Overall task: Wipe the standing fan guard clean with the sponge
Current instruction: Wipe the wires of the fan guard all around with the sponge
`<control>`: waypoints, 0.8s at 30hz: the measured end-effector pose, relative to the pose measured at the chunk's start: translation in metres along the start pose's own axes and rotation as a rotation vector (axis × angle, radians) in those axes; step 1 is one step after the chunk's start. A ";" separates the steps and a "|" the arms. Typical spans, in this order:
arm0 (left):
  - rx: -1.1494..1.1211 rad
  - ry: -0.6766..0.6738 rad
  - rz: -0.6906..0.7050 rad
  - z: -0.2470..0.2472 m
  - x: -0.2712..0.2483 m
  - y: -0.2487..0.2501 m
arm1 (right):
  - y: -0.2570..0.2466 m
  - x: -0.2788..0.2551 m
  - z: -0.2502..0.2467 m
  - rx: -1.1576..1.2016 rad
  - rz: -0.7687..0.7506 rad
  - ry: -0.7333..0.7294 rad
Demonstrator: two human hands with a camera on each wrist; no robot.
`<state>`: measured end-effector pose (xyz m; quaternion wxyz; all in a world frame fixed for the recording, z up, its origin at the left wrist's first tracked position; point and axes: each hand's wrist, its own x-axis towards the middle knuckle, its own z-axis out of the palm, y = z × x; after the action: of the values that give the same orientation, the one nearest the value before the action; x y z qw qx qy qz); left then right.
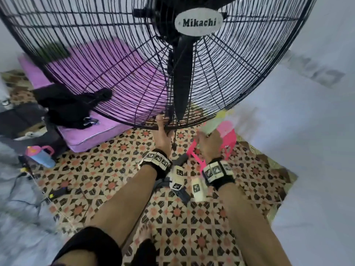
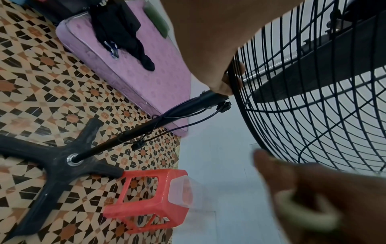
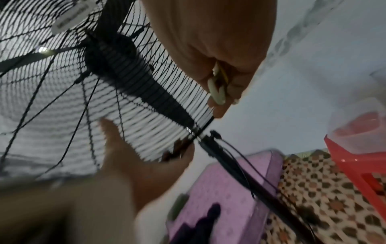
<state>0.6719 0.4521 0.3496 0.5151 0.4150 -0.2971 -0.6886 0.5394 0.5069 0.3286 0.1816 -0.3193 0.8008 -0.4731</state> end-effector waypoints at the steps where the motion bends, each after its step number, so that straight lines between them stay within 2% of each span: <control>1: -0.037 -0.008 0.010 0.000 0.000 0.001 | 0.008 -0.012 0.008 -0.039 -0.042 -0.094; 3: -0.041 -0.003 0.022 0.000 -0.002 0.007 | 0.026 -0.035 0.013 -0.106 -0.112 -0.245; 4: -0.047 0.012 0.016 0.000 0.001 0.007 | 0.031 -0.039 0.011 -0.085 -0.121 -0.265; 5: -0.079 0.004 0.004 -0.001 0.001 0.007 | 0.030 -0.038 0.006 -0.038 -0.108 -0.231; 8: -0.063 -0.035 0.000 -0.005 -0.001 0.009 | 0.020 -0.009 -0.012 0.171 0.062 0.067; 10: -0.039 -0.035 0.000 -0.007 -0.002 0.009 | 0.008 0.009 -0.019 0.182 0.097 0.156; 12: -0.023 -0.020 0.002 -0.007 -0.002 0.009 | -0.003 0.006 -0.018 0.118 0.074 0.099; 15: -0.016 -0.022 0.005 -0.008 0.003 0.002 | 0.013 -0.016 -0.005 -0.023 0.036 -0.173; 16: -0.009 -0.024 0.012 -0.008 0.002 0.003 | 0.024 -0.023 -0.002 -0.115 -0.016 -0.243; 17: -0.008 -0.019 0.017 -0.007 0.002 0.003 | 0.030 -0.026 -0.003 -0.168 -0.048 -0.253; 18: -0.013 -0.012 0.023 -0.006 -0.001 0.005 | 0.032 -0.025 -0.006 -0.166 -0.040 -0.192; 21: -0.042 -0.011 0.033 -0.007 -0.002 0.005 | 0.009 -0.015 -0.030 0.044 0.057 0.117; 22: -0.052 -0.013 0.033 -0.006 -0.004 0.006 | -0.003 -0.011 -0.038 0.043 0.033 0.196; 24: -0.070 0.000 0.028 -0.007 -0.004 0.005 | -0.023 -0.012 -0.042 -0.066 -0.076 0.218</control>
<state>0.6809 0.4548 0.3513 0.5387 0.3925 -0.2785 -0.6915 0.5316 0.5342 0.3687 0.0648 -0.3018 0.8184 -0.4847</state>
